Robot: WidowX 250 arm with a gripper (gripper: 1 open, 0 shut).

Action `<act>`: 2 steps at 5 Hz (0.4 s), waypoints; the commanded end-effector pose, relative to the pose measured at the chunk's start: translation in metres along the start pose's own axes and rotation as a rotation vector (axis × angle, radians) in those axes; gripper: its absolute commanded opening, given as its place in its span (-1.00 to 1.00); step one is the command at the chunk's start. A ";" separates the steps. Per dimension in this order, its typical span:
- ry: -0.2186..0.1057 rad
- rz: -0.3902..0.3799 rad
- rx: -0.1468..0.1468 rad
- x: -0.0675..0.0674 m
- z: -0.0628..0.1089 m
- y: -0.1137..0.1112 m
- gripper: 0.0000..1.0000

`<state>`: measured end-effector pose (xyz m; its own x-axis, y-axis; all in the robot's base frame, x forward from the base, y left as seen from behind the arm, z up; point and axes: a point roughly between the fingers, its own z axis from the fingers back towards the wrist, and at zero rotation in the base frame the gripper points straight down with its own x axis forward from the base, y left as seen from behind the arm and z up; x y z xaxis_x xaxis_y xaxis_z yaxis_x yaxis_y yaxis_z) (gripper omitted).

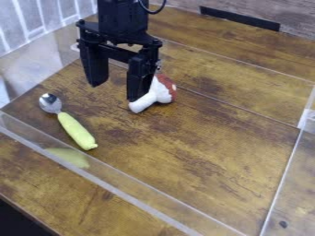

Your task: Remove the mushroom from the silver pot and put it on the table

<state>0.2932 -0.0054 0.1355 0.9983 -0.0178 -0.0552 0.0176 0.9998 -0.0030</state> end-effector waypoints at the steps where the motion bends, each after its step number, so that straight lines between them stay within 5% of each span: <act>1: 0.019 -0.005 0.003 0.005 -0.002 0.003 1.00; 2: -0.065 -0.029 -0.007 0.006 0.014 0.000 1.00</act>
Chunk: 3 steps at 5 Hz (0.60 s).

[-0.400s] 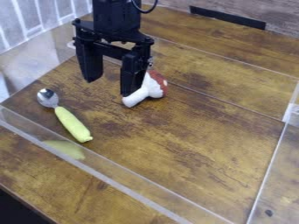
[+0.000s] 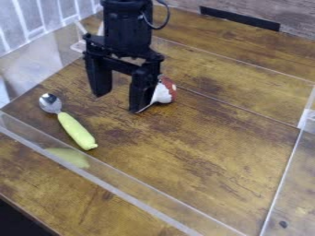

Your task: Remove the mushroom from the silver pot and put it on the table

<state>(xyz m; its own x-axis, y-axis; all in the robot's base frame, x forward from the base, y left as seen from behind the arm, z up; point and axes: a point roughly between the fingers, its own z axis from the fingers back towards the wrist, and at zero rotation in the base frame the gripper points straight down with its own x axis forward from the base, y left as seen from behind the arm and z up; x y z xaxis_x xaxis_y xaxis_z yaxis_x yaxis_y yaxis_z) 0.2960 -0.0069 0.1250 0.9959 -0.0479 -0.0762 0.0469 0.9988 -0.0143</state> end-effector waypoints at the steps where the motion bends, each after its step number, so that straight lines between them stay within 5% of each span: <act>1: -0.092 -0.018 0.001 -0.005 0.034 -0.006 1.00; 2: -0.102 -0.037 -0.003 -0.009 0.030 -0.010 1.00; 3: -0.145 -0.045 -0.011 -0.001 0.032 0.000 1.00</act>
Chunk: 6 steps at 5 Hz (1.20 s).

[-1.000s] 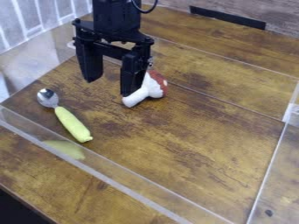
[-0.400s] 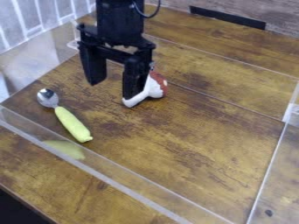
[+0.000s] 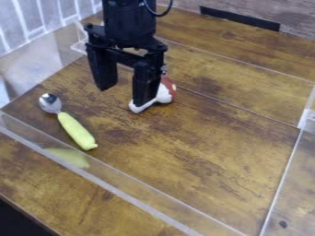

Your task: Remove the mushroom from the silver pot and put it on the table

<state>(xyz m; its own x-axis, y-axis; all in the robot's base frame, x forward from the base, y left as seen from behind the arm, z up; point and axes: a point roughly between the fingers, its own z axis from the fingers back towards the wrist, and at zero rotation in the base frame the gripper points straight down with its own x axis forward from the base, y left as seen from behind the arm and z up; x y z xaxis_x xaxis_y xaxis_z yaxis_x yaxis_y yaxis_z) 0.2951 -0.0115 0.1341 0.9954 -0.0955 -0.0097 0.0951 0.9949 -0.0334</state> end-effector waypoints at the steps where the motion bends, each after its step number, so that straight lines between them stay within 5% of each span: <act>1: -0.059 -0.011 0.010 0.000 0.014 0.008 1.00; 2: -0.056 -0.027 0.009 -0.006 0.012 0.021 1.00; 3: -0.128 -0.049 0.034 -0.007 0.023 0.038 1.00; 5: -0.182 -0.146 0.036 0.032 0.020 0.027 1.00; 6: -0.192 -0.121 0.039 0.038 0.005 0.021 1.00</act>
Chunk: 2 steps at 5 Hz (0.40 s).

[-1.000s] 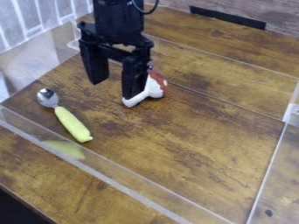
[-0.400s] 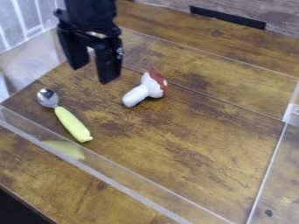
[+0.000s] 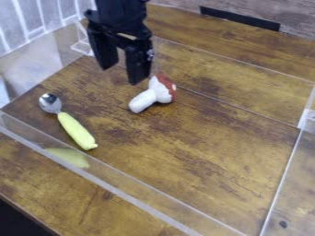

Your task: Remove the mushroom from the silver pot and put it on the table

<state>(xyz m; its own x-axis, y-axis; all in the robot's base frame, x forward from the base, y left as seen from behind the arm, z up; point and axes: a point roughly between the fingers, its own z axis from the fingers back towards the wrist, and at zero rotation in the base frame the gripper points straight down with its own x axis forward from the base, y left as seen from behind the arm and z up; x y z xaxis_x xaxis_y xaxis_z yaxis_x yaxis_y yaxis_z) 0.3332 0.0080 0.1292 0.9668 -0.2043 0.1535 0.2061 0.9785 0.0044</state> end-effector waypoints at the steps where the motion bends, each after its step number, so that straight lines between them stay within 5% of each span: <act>1: -0.030 0.026 0.017 0.001 -0.004 -0.007 1.00; 2: -0.026 -0.002 0.017 0.001 0.004 0.000 1.00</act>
<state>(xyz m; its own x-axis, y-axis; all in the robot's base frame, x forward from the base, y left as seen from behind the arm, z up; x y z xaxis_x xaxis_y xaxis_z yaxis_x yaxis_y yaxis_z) 0.3269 0.0028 0.1151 0.9700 -0.2094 0.1231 0.2104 0.9776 0.0051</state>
